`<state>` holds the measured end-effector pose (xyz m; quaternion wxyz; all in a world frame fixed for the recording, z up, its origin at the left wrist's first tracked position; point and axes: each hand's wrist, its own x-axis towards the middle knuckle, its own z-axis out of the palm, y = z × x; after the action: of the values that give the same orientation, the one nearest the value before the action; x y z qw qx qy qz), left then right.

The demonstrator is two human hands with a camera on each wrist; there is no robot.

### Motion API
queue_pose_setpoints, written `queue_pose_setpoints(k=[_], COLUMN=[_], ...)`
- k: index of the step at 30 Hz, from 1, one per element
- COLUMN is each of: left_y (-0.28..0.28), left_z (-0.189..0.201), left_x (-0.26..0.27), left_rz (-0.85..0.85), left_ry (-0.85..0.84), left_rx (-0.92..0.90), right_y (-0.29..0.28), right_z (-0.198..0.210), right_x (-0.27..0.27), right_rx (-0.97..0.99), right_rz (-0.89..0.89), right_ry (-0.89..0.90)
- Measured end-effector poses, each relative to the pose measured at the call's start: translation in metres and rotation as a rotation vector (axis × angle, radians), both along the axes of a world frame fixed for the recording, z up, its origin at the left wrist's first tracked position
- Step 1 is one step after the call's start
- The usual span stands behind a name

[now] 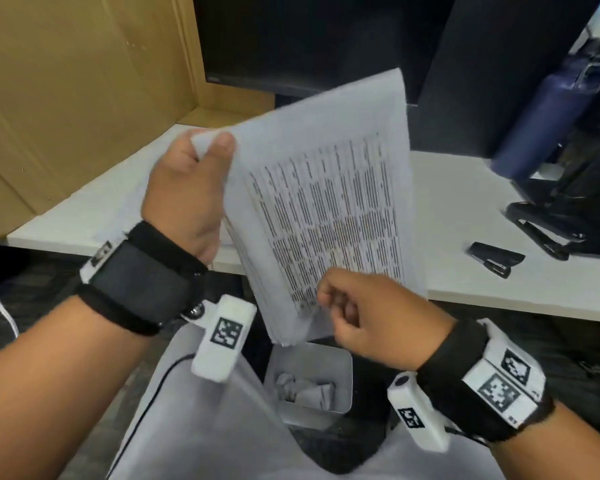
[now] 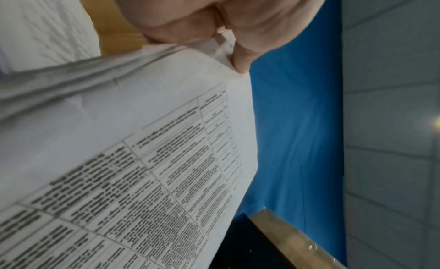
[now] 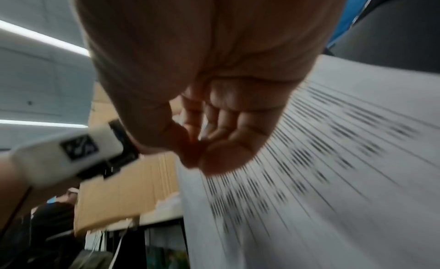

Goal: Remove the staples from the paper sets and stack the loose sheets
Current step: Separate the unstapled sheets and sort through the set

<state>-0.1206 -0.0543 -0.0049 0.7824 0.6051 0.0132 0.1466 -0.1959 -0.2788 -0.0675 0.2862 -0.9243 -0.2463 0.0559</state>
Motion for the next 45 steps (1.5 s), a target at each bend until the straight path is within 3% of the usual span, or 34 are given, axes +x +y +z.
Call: queue_pose_setpoints(k=[4, 8, 11, 15, 20, 25, 28, 31, 32, 34, 39, 45], left_y=[0.015, 0.013, 0.005, 0.002, 0.001, 0.004, 0.007, 0.007, 0.005, 0.001, -0.018, -0.028], left_z=[0.014, 0.019, 0.013, 0.010, 0.007, 0.009, 0.008, 0.011, 0.014, 0.014, 0.026, 0.033], left_x=[0.005, 0.000, -0.002, 0.000, 0.003, 0.005, 0.005, 0.003, 0.002, -0.003, -0.003, 0.007], left_rz=[0.041, 0.012, -0.026, -0.045, -0.042, -0.033, -0.026, -0.067, -0.086, -0.116, -0.219, -0.229], left_ry=[-0.101, -0.160, -0.186, -0.223, -0.222, -0.186, -0.184, -0.169, -0.170, -0.163, -0.092, -0.023], left_rx=[-0.099, -0.140, -0.129, -0.104, -0.096, -0.114, -0.087, -0.083, -0.084, -0.096, -0.124, -0.088], right_y=[-0.003, -0.009, -0.012, -0.014, -0.016, -0.018, -0.027, -0.044, -0.051, -0.061, -0.061, -0.068], right_z=[-0.066, -0.129, -0.160, -0.171, -0.132, -0.022, 0.040, 0.075, 0.079, 0.071, 0.045, 0.052], right_x=[0.019, 0.049, 0.064, 0.071, 0.046, -0.005, -0.015, -0.007, -0.001, 0.009, 0.020, 0.023], right_rx=[-0.234, -0.344, -0.407, -0.492, -0.488, -0.376, -0.114, 0.316, 0.429, 0.538, 0.712, 0.705], right_rz=[0.008, -0.088, -0.157, -0.167, -0.137, 0.011, -0.047, -0.329, -0.435, -0.583, -0.594, -0.717], right_ry=[0.268, 0.432, 0.489, 0.460, 0.379, 0.441, 0.324, -0.062, -0.178, -0.237, 0.070, -0.011])
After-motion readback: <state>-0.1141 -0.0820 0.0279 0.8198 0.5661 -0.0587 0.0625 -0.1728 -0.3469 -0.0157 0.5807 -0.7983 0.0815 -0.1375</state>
